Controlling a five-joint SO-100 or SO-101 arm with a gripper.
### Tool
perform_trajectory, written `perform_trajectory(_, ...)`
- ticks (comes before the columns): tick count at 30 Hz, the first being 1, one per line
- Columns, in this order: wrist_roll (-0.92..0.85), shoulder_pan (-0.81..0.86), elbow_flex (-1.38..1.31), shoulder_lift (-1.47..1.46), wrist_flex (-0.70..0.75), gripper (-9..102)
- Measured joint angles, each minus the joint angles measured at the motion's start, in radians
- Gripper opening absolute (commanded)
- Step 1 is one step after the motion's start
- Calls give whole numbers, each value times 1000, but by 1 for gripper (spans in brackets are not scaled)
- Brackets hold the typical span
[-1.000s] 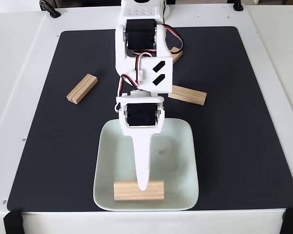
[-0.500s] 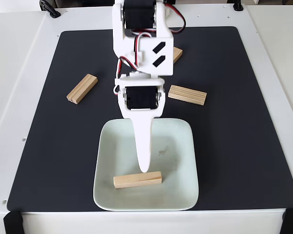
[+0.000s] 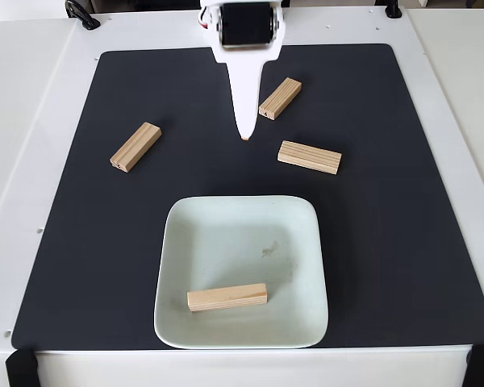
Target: Pick up the wooden block and place them on the plate.
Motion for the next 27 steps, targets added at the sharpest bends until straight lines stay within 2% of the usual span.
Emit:
perform_trajectory(13, -35, 137, 742, 649, 0, 0)
perform_trajectory(18, -29, 204, 876, 753, 0, -1)
perform_trajectory(27, 357, 282, 778, 736, 0, -1)
